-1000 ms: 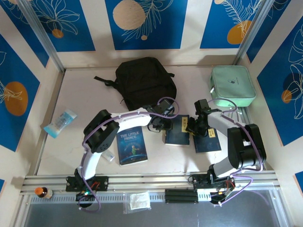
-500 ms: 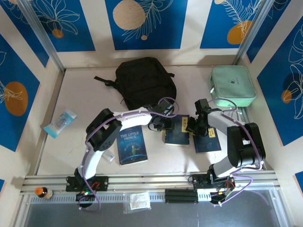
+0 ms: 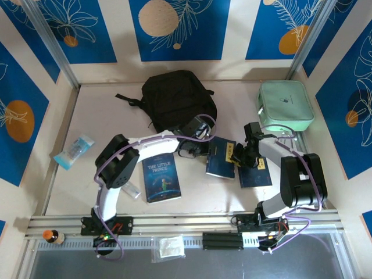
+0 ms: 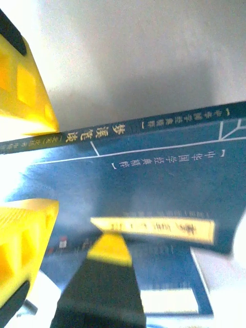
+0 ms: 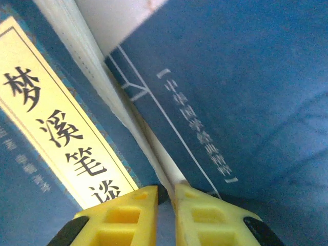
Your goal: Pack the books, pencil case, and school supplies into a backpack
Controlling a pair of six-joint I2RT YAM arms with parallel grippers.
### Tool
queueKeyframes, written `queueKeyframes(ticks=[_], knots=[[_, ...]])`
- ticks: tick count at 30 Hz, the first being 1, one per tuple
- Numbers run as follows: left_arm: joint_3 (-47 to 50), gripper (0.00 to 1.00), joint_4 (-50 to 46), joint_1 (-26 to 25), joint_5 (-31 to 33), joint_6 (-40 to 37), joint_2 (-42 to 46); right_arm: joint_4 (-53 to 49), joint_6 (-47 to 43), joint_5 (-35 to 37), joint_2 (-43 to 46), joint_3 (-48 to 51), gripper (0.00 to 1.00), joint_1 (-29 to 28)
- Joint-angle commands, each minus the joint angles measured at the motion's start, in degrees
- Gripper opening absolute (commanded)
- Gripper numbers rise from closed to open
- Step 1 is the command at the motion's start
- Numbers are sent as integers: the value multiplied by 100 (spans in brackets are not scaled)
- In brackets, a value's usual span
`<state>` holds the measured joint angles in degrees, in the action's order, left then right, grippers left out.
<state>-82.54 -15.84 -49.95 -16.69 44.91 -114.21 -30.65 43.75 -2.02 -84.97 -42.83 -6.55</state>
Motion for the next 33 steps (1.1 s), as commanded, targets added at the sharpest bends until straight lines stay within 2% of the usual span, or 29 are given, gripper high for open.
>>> queueKeyframes(ticks=[1, 8, 14, 17, 21, 26, 28, 33], knots=[[23, 35, 566, -130, -607, -61, 338, 89, 432, -630, 296, 202, 15, 55], [-76, 35, 600, -137, -599, 49, 20, 385, 578, -1205, 235, 309, 15, 128], [-311, 34, 268, -110, -393, -43, -129, 430, 567, -1163, 112, 266, 15, 145], [-360, 30, 128, -61, -267, -90, -89, 440, 550, -1093, 95, 244, 15, 147], [-367, 18, 83, 6, -170, -155, 7, 447, 460, -966, 144, 166, 16, 176], [-438, 0, 5, 147, -79, -342, 226, 771, 368, -934, 588, 136, 28, 231], [-400, 0, 78, 212, 88, -494, 385, 937, 380, -986, 739, 76, 36, 271], [-337, 0, 380, 478, 522, -846, 804, 1773, 601, -1406, 900, 20, 62, 342]])
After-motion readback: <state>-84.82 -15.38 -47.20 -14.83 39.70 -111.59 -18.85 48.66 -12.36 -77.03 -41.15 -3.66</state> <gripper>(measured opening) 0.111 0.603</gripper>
